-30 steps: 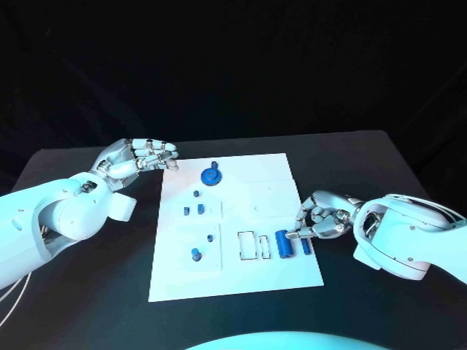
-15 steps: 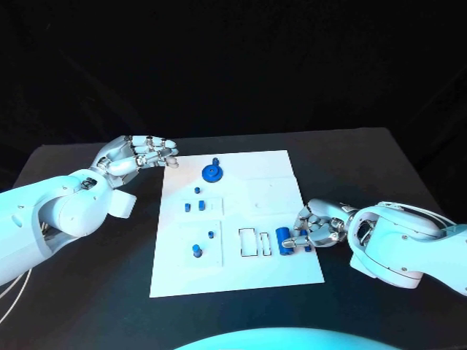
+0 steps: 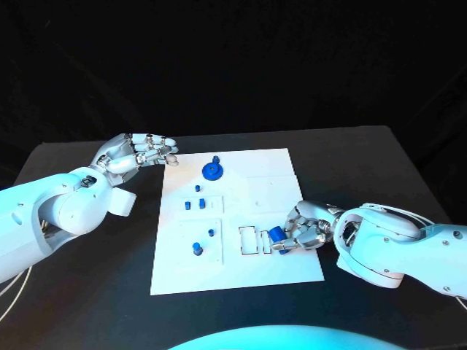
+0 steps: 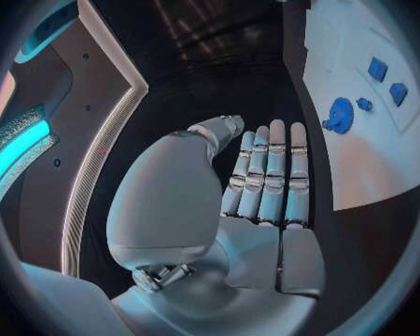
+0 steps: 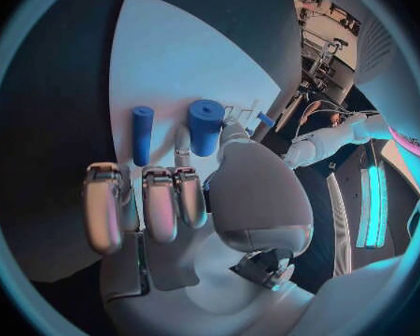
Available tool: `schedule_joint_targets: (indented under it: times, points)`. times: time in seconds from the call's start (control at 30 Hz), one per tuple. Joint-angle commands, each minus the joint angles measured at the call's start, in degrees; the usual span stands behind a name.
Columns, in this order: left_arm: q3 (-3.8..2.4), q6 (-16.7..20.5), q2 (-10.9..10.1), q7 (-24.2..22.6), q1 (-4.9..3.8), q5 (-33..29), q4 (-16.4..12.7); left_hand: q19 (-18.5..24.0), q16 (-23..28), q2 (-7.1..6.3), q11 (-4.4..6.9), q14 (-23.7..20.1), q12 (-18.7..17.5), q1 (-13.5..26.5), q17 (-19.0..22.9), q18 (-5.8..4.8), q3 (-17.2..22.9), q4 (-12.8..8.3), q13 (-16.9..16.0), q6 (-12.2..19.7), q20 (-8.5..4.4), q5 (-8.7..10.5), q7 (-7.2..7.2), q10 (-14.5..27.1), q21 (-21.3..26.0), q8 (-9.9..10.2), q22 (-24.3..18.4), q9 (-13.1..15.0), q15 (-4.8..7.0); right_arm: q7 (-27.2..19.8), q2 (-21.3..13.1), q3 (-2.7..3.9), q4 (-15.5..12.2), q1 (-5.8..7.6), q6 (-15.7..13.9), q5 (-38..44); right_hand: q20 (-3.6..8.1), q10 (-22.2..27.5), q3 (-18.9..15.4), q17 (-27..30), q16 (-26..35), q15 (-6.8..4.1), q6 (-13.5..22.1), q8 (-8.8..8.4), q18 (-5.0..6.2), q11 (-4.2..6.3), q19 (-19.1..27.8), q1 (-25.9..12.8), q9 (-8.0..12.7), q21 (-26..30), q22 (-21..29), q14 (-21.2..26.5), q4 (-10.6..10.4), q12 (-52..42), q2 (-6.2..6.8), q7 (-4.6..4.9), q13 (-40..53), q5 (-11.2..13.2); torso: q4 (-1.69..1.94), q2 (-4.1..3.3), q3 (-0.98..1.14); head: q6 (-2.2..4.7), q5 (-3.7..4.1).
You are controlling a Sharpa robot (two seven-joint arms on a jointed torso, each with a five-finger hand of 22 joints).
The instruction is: Assemble the parts on the task board
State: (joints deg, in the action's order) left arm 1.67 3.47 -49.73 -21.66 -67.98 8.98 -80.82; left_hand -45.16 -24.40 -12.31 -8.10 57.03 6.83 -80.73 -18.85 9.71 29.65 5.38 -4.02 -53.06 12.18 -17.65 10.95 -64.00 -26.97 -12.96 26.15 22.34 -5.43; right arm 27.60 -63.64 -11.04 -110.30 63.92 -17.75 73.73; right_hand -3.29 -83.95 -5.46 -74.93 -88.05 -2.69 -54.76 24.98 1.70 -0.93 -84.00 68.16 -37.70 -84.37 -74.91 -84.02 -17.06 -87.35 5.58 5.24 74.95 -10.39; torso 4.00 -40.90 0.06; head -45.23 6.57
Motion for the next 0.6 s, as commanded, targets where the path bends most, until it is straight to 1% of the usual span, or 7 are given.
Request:
schedule_joint_targets:
  times: [0.03, 0.27, 0.33, 0.43, 0.53, 0.6]
  points:
    - [-0.04, -0.98, -0.04, -0.25, 0.01, -0.25, -0.2, -0.01, 0.27, 0.05, -0.21, -0.02, -0.36, 0.4, -0.08, 0.53, -0.19, 0.08, -0.05, 0.22, 0.57, -0.01, 0.29, -0.08, 0.36, 0.3, -0.09, -0.03, -0.46, 2.18, 0.6, -0.56, 0.74, -0.87, 2.01, 1.15, 0.48, -3.57, 0.07, -7.65, -0.23, -0.5, 0.39, -0.14, -0.69, 0.28, -4.86, 1.45, 11.29, -0.23, -13.77, -4.64, 0.27, -0.12, -0.42, -0.21, 11.07, -0.06, -0.01, 0.01, -0.04, -0.11, -0.07]
    - [-0.04, -1.04, -0.09, -0.22, 0.01, -0.25, -0.23, -0.02, 0.37, 0.06, -0.21, -0.05, -0.39, 0.45, -0.15, 0.52, -0.19, 0.13, -0.06, 0.21, 0.59, -0.02, 0.29, -0.09, 0.46, 0.31, -0.16, -0.02, -0.48, 2.35, 1.55, -0.55, 1.1, -1.12, 2.03, 1.32, 0.5, -3.5, 0.49, -7.67, -0.22, -0.48, 0.58, -0.1, -0.69, 0.25, -4.8, 6.63, 11.32, -0.23, -13.75, -4.61, 0.64, 0.04, -0.89, -0.15, 11.07, 0.09, 0.03, 0.09, -0.06, -0.16, -0.07]
    - [-0.04, -1.05, -0.1, -0.21, 0.01, -0.25, -0.23, -0.02, 0.37, 0.06, -0.21, -0.05, -0.39, 0.45, -0.15, 0.52, -0.19, 0.13, -0.06, 0.21, 0.59, -0.02, 0.29, -0.09, 0.46, 0.31, -0.16, -0.02, -0.48, 2.46, 1.67, -0.55, 1.09, -1.15, 1.67, 1.21, 0.5, -3.5, 0.52, -7.67, -0.22, -0.48, 0.56, -0.11, -0.68, 0.24, -4.8, 7.31, 11.34, -0.23, -13.75, -4.61, 0.69, 0.06, -1.0, -0.14, 11.08, 0.1, 0.05, 0.1, -0.07, -0.15, -0.03]
    - [-0.04, -1.04, -0.1, -0.2, 0.01, -0.25, -0.22, -0.02, 0.37, 0.06, -0.21, -0.05, -0.39, 0.45, -0.15, 0.52, -0.19, 0.13, -0.06, 0.21, 0.59, -0.02, 0.29, -0.09, 0.46, 0.31, -0.16, -0.02, -0.48, 2.52, 1.67, -0.55, 0.99, -1.17, 0.62, -0.25, 0.5, -3.52, 0.66, -7.63, -0.2, -0.5, 0.36, -0.12, -0.7, 0.27, -4.8, 8.94, 11.41, -0.33, -13.77, -4.59, 0.88, 0.07, -1.29, -0.17, 11.13, 0.09, 0.04, 0.13, -0.1, -0.12, -0.02]
    - [-0.04, -1.04, -0.06, -0.19, 0.01, -0.25, -0.21, -0.02, 0.37, 0.06, -0.21, -0.05, -0.39, 0.45, -0.15, 0.52, -0.19, 0.13, -0.06, 0.21, 0.59, -0.02, 0.29, -0.09, 0.46, 0.31, -0.16, -0.02, -0.48, 1.8, 1.18, -0.54, 0.75, -1.1, -0.88, -3.66, 0.52, -3.34, 0.9, -7.52, -0.16, -0.54, 0.16, -0.17, -0.65, 0.32, -4.73, 10.44, 11.51, -0.08, -13.71, -4.56, 1.09, 0.3, -1.62, -0.23, 10.88, 0.06, 0.08, 0.14, -0.15, -0.09, 0.01]
    - [-0.04, -1.0, -0.04, -0.17, 0.01, -0.25, -0.2, -0.02, 0.37, 0.06, -0.21, -0.05, -0.39, 0.45, -0.15, 0.52, -0.19, 0.13, -0.06, 0.21, 0.59, -0.02, 0.29, -0.09, 0.46, 0.31, -0.16, -0.02, -0.48, 1.24, 0.79, -0.53, 0.49, -0.83, -1.82, -5.8, 0.56, -3.13, 1.73, -7.49, -0.15, -0.63, 0.04, -0.25, -0.64, 0.44, -4.71, 12.08, 11.61, -0.05, -13.69, -4.55, 1.46, 0.56, -2.33, -0.37, 10.57, -0.11, 0.11, 0.16, -0.2, -0.12, -0.03]
